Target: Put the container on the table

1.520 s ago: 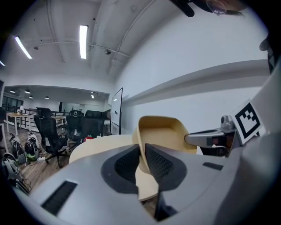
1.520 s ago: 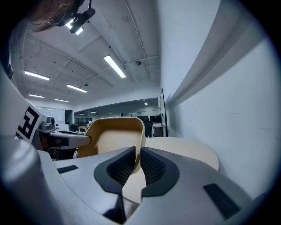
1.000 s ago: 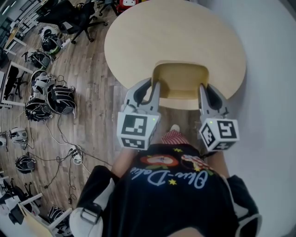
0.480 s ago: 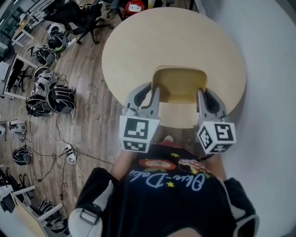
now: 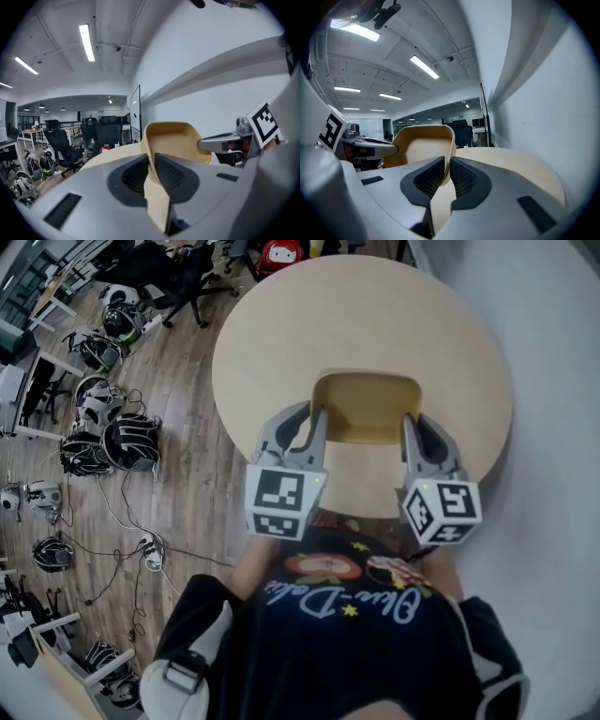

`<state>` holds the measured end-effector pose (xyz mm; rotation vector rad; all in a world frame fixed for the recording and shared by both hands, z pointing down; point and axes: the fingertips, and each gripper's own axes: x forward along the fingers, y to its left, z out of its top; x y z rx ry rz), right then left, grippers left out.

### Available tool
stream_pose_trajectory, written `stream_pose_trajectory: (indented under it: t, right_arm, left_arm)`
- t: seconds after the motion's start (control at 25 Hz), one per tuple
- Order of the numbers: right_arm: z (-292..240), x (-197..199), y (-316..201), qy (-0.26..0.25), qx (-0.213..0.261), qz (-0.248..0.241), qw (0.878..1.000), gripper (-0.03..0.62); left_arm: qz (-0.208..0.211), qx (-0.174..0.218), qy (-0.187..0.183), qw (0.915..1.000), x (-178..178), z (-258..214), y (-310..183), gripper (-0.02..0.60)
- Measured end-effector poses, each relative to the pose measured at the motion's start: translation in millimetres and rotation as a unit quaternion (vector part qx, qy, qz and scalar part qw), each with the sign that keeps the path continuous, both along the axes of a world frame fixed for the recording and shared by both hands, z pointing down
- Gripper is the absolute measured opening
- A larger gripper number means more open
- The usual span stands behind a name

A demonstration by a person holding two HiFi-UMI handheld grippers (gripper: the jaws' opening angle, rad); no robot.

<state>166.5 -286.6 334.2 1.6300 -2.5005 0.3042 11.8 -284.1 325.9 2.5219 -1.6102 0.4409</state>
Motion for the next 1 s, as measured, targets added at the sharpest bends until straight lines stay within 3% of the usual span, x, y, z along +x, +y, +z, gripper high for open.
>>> stream_pose_trajectory:
  t: [0.32, 1.0]
  right_arm:
    - [22, -6, -41, 0.012, -0.022, 0.019, 1.000, 0.034]
    - [101, -11, -104, 0.050, -0.117, 0.033, 0.991, 0.034]
  left_arm:
    - [0.023, -0.021, 0.000, 0.9995, -5, 23, -45, 0.038]
    - [0.051, -0.111, -0.007, 0.9925, -11, 103, -109, 0.043]
